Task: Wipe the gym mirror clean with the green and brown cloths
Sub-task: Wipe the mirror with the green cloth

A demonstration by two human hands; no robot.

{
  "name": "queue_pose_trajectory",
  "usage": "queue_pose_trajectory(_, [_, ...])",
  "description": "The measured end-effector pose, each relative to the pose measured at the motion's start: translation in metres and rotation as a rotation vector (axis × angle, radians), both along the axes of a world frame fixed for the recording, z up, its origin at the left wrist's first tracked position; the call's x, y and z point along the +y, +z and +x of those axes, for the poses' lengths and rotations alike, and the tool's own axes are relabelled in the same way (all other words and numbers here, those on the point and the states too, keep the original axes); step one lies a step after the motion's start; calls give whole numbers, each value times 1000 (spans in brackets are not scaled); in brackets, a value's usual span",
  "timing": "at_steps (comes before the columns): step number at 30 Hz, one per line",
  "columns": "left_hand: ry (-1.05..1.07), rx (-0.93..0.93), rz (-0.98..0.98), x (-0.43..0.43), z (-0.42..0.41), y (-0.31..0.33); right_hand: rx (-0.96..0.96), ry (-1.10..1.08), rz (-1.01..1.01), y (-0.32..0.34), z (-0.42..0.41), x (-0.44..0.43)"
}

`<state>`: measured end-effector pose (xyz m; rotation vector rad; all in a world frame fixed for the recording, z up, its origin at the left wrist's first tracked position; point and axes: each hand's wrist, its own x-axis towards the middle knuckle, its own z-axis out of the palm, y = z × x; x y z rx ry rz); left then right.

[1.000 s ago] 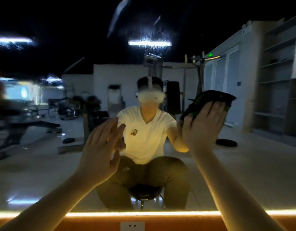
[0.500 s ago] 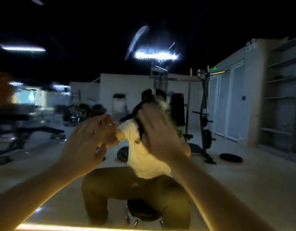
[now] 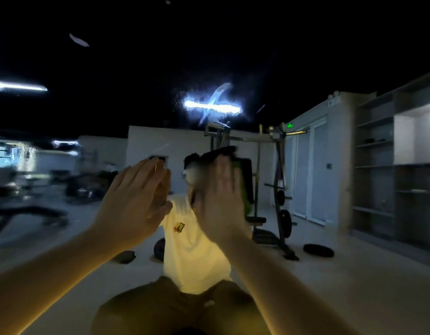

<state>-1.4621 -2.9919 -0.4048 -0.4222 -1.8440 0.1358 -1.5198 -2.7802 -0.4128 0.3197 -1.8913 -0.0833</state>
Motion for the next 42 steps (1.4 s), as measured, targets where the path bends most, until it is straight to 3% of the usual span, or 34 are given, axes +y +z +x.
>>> queue_pose_trajectory(3, [-11, 18, 12, -10, 9, 21, -42, 68, 348, -5, 6, -18])
queue_pose_trajectory(5, [12, 15, 18, -18, 11, 31, -19, 15, 418, 9, 6, 5])
queue_pose_trajectory(11, [29, 58, -16, -22, -3, 55, -13, -197, -283, 55, 8, 122])
queue_pose_trajectory(14, [36, 63, -34, -18, -14, 71, -62, -205, -455, 75, 11, 158])
queue_pose_trajectory(17, [33, 53, 1, -16, -18, 86, -37, -196, -534, 96, 2, 134])
queue_pose_trajectory(21, [-23, 89, 23, -20, -17, 105, 121, -160, -428, 112, -8, 51])
queue_pose_trajectory(25, [-58, 122, 105, -24, -21, 129, 134, -20, -32, 106, -9, -35])
queue_pose_trajectory(28, [-53, 129, 140, -20, -28, 147, 99, 17, 221, 109, -9, -30])
queue_pose_trajectory(30, [-36, 151, 129, -15, -37, 157, 121, -7, 190, 119, -11, 9])
queue_pose_trajectory(34, [80, 144, 103, -8, -58, 168, 140, -142, -205, 150, -16, 112])
queue_pose_trajectory(37, [116, 151, 100, -8, -69, 165, 146, -170, -454, 173, -19, 132])
queue_pose_trajectory(39, [102, 163, 96, -10, -72, 164, 178, -186, -454, 187, -19, 103])
queue_pose_trajectory(42, [76, 164, 69, -17, -71, 166, 229, -140, -249, 195, -17, 29])
